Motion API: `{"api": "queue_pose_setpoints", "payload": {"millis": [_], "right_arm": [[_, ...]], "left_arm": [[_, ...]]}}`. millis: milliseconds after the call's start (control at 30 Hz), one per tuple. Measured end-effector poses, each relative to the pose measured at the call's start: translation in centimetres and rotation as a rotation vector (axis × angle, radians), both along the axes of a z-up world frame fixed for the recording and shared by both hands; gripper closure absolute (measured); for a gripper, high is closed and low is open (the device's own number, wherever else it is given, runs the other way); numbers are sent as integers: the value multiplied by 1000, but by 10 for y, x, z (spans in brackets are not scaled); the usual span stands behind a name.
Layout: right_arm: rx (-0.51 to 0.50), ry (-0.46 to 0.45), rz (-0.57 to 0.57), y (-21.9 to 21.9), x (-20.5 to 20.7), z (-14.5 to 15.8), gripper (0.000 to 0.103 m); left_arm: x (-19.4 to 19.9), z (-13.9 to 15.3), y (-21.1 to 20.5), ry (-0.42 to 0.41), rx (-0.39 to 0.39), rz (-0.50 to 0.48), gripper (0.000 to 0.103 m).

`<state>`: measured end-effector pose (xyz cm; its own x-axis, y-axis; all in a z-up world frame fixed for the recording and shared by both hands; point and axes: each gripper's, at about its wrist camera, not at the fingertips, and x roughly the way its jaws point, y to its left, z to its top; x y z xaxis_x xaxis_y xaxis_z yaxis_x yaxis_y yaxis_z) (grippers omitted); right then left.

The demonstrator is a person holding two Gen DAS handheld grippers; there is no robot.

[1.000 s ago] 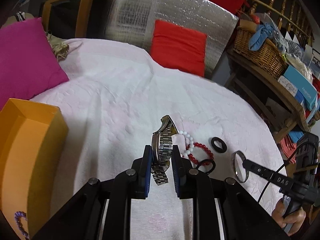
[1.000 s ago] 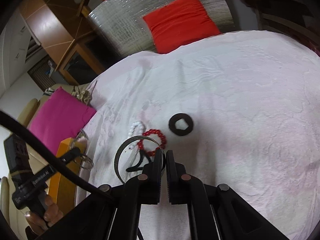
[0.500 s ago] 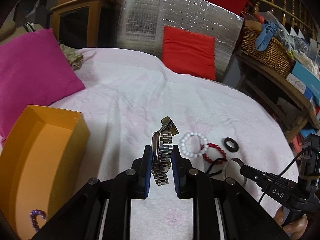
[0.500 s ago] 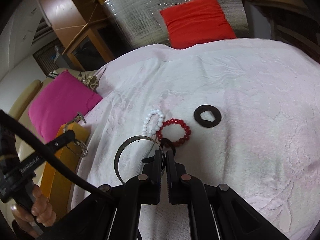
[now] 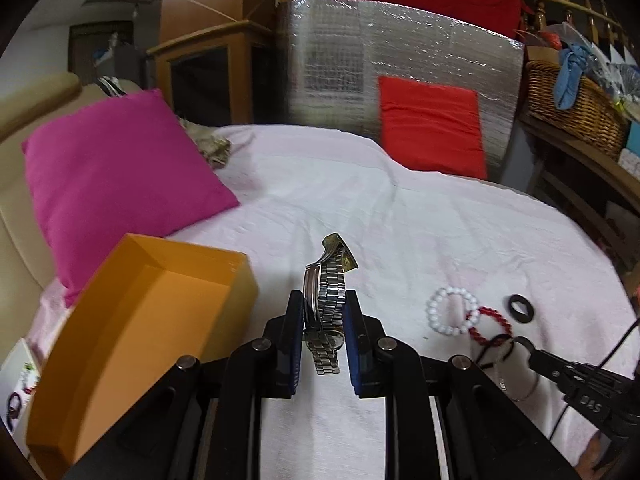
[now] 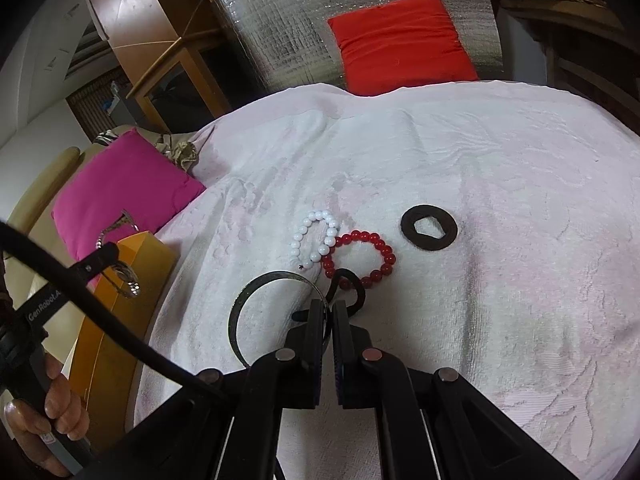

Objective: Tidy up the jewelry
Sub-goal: 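Lift the watch and bangle and carry both toward the orange box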

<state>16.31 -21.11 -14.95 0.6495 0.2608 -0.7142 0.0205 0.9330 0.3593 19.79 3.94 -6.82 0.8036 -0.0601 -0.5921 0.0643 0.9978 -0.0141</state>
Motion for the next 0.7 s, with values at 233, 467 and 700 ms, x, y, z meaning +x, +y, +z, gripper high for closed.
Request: {"api": "queue_pose_setpoints", "payload": {"millis": [233,467,700], "right_arm": [[9,-7,1,0,-1,1,98],[11,-9,7,3,0,2,98],[5,-5,15,8,0,0,98]], "left_arm": [[-3,3,6,-24,40,44,83],[-5,5,14,-33,53,67,83],[-6,7,22,-38,47,85,83]]}}
